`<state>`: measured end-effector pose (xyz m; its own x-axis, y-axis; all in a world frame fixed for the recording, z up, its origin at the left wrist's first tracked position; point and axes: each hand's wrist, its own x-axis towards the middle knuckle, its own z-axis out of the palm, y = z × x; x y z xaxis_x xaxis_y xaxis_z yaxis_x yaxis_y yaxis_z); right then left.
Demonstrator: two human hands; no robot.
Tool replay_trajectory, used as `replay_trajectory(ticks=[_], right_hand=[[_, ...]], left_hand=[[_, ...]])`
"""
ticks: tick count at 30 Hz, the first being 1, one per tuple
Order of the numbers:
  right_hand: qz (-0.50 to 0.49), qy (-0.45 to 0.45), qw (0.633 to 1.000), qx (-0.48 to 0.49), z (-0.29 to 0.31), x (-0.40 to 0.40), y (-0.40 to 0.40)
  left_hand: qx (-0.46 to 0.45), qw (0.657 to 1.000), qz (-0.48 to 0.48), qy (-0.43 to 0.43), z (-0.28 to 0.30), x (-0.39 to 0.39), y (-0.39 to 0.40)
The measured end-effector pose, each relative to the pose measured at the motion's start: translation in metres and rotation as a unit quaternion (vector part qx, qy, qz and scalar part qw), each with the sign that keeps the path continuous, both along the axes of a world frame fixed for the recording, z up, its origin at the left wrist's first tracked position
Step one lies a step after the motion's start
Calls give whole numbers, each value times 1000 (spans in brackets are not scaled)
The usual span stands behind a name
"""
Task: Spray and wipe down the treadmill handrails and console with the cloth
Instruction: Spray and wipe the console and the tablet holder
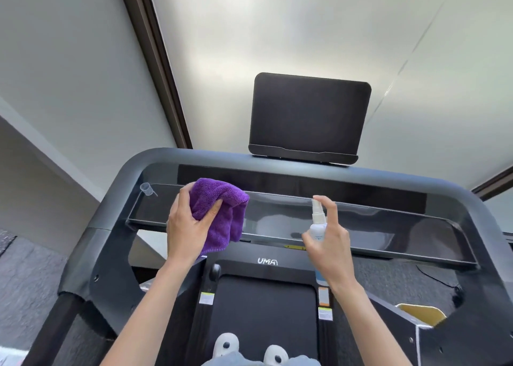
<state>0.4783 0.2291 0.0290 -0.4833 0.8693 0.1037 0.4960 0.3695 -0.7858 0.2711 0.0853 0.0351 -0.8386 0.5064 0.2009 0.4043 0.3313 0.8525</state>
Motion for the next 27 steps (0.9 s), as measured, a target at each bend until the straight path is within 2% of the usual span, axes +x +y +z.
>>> replay_trajectory(ticks=[6, 13, 17, 22, 27], right_hand=[[-76, 25, 997, 16, 5, 27, 12], [-92, 21, 995, 31, 9, 50, 22], [-127, 75, 989, 35, 8, 58, 19], [-109, 36, 993, 39, 3, 69, 16], [-154, 42, 986, 38, 5, 83, 22]], left_hand=[[11, 999, -37, -9, 0, 13, 21], [15, 998, -66, -16, -1, 28, 37], [16, 996, -83, -18, -3, 34, 40], [10, 995, -96, -2, 0, 38, 46], [12, 993, -118, 3, 6, 50, 62]])
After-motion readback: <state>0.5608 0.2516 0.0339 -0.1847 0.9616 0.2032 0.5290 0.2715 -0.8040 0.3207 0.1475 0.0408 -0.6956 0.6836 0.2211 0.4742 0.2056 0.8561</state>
